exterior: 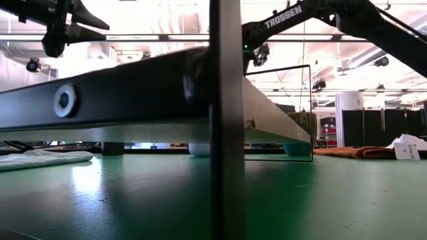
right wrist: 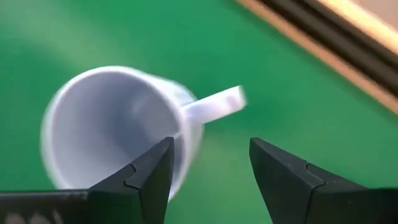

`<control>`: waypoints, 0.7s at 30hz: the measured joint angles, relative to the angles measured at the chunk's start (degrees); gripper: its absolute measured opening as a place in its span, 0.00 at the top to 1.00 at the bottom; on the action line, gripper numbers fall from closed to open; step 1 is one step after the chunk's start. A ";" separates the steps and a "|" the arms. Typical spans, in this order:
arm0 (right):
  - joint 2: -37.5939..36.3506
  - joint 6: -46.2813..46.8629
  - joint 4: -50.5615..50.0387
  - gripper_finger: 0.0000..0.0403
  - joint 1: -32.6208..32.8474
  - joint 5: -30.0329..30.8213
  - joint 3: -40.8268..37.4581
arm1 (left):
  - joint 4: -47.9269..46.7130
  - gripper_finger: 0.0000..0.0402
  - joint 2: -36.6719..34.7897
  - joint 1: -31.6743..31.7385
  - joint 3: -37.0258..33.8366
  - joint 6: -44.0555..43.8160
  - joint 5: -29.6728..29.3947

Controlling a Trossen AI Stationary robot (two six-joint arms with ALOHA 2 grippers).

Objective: Stack small to large cups/mugs on shelf
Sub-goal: Put the blue mug on the shelf

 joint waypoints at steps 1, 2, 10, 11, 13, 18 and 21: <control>0.31 -0.24 -0.35 0.50 0.00 0.50 0.00 | -0.14 0.69 -0.17 0.00 -0.10 0.00 0.19; 0.63 -0.42 -0.61 0.50 0.00 0.59 -0.03 | -0.45 0.69 -0.28 0.00 -0.17 0.00 0.53; 3.13 1.35 -0.44 0.63 0.28 -0.85 -0.07 | -1.36 0.69 -1.50 0.00 -1.34 0.04 1.18; 3.10 1.49 -0.32 0.65 0.28 -1.26 -0.07 | -1.45 0.69 -1.65 0.00 -1.35 0.04 1.19; 2.65 1.22 -0.63 0.72 0.28 -2.05 -0.02 | -2.06 0.69 -2.03 0.00 -1.36 0.05 1.19; 1.57 -2.43 -4.63 0.94 0.38 -3.01 1.69 | -4.27 0.69 -3.16 0.00 -1.51 0.07 1.22; 0.56 -2.88 -6.06 0.97 0.74 -2.98 2.27 | -4.28 0.69 -3.92 0.00 -1.54 0.08 1.23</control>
